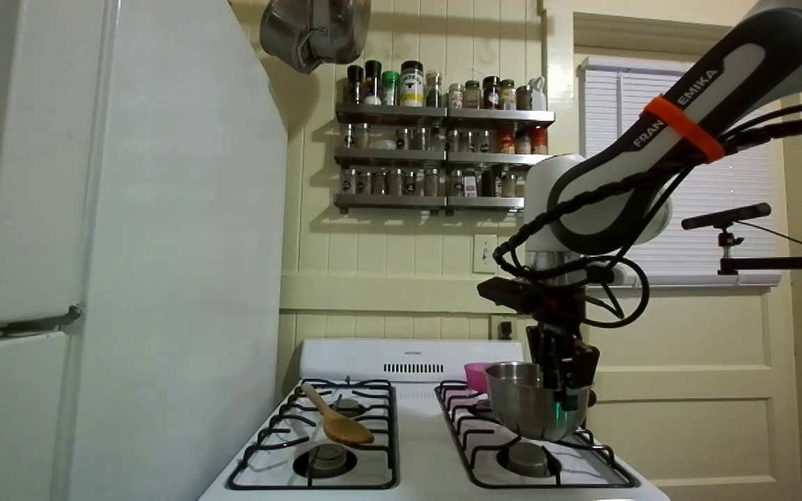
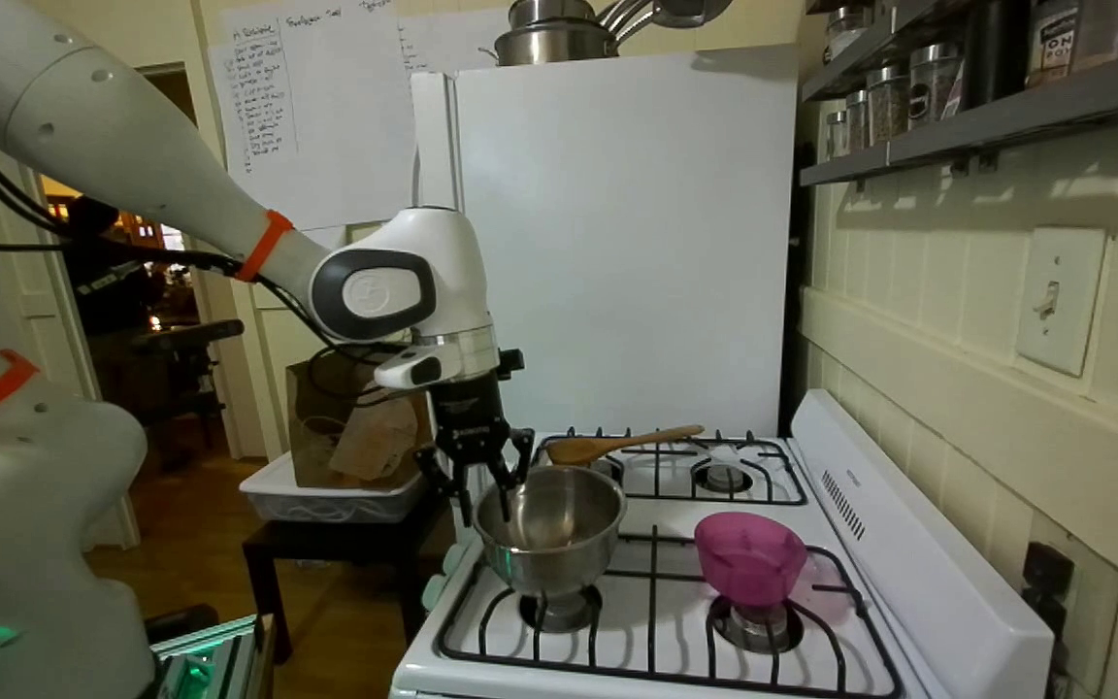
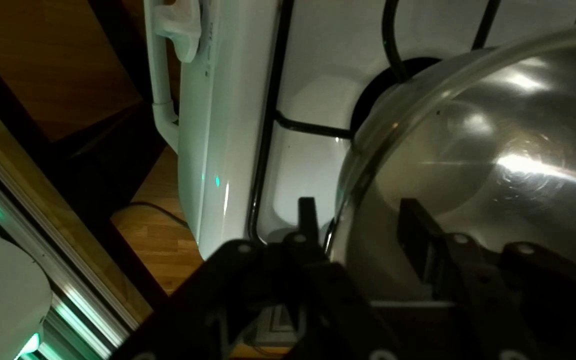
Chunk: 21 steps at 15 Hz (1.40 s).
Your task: Move the silver bowl to the front right plate.
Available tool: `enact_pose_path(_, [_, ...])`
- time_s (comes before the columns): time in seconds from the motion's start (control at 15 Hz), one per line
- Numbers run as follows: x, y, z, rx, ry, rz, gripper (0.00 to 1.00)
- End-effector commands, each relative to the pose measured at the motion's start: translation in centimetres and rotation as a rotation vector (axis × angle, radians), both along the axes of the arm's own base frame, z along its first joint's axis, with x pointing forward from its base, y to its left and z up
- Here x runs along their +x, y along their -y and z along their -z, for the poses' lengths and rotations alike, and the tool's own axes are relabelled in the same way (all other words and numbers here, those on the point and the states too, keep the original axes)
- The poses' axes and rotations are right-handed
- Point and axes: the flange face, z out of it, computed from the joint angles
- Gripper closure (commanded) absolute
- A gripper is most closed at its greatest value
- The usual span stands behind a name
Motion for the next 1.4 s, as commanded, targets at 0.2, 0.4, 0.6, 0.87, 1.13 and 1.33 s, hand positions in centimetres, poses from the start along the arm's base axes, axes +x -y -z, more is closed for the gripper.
enact_pose_path(0.2, [-0.3,-2.0,-1.3,0.032,0.024,-0.037,0.01])
enact_pose_path(0.4, [-2.3,-3.4,-3.6,0.042,0.054,-0.077,0.00])
enact_pose_path(0.6, [-5.6,-4.5,-8.1,0.070,0.023,-0.187,0.00])
enact_pose_path(0.87, [-9.3,-4.5,-15.2,0.100,-0.079,-0.444,0.00])
enact_pose_path(1.13, [-10.7,-3.9,-18.5,0.080,-0.114,-0.519,0.00])
enact_pose_path(1.33, [-13.1,-3.6,-22.6,0.073,-0.084,-0.592,0.00])
